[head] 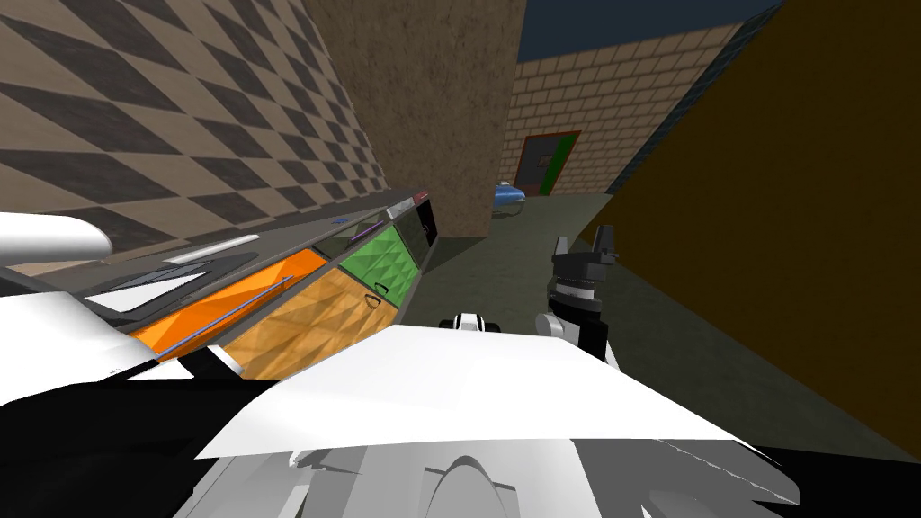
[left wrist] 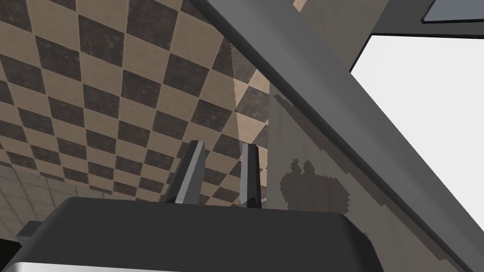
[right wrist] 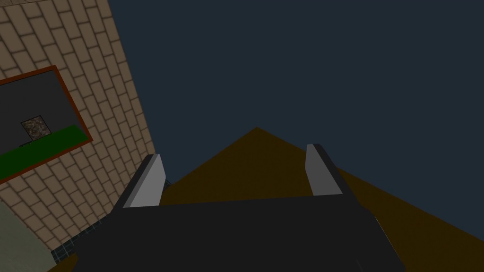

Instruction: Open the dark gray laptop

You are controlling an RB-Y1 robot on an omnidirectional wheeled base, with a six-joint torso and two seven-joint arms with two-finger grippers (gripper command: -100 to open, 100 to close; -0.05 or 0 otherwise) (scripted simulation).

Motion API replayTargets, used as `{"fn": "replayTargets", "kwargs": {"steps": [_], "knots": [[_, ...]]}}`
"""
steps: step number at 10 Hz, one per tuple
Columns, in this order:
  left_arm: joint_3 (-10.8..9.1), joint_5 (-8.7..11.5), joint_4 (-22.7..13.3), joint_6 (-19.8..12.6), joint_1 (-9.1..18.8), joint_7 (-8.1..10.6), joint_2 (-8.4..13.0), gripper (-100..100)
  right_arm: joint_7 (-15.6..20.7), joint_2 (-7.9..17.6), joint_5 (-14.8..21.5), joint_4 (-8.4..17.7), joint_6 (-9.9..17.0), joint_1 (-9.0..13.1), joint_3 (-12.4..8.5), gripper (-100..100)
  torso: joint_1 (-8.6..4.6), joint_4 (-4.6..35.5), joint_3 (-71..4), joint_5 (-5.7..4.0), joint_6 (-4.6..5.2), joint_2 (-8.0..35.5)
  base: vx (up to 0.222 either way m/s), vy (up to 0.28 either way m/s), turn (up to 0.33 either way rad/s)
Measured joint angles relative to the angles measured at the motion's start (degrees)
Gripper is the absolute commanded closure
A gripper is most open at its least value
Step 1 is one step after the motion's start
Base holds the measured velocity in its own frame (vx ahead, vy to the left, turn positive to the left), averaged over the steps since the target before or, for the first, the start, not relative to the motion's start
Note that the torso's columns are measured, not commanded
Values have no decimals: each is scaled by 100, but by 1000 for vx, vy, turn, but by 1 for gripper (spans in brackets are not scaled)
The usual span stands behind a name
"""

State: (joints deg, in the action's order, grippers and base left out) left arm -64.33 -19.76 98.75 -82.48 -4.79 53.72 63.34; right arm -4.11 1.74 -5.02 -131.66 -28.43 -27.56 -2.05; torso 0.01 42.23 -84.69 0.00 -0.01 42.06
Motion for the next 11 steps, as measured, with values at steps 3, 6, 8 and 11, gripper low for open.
{"fn": "replayTargets", "kwargs": {"steps": [3,6,8,11], "knots": [[-131,-203,33,-214,-80,90,103,-100,0,0,0,0,0,-1,0,0,1,-5,-5,-1,16,-2,171,-1,24],[-215,-460,177,-524,-156,205,192,-100,0,0,0,0,0,-1,0,0,-8,-1,4,-3,15,12,173,-2,22],[-335,-595,251,-694,-228,243,251,-100,0,0,0,0,0,-1,0,0,-5,-2,1,-2,13,6,187,-25,24],[-378,-655,217,-800,-241,272,371,-100,0,1,0,0,0,2,-1,0,36,16,35,9,4,61,13,45,22]]}}
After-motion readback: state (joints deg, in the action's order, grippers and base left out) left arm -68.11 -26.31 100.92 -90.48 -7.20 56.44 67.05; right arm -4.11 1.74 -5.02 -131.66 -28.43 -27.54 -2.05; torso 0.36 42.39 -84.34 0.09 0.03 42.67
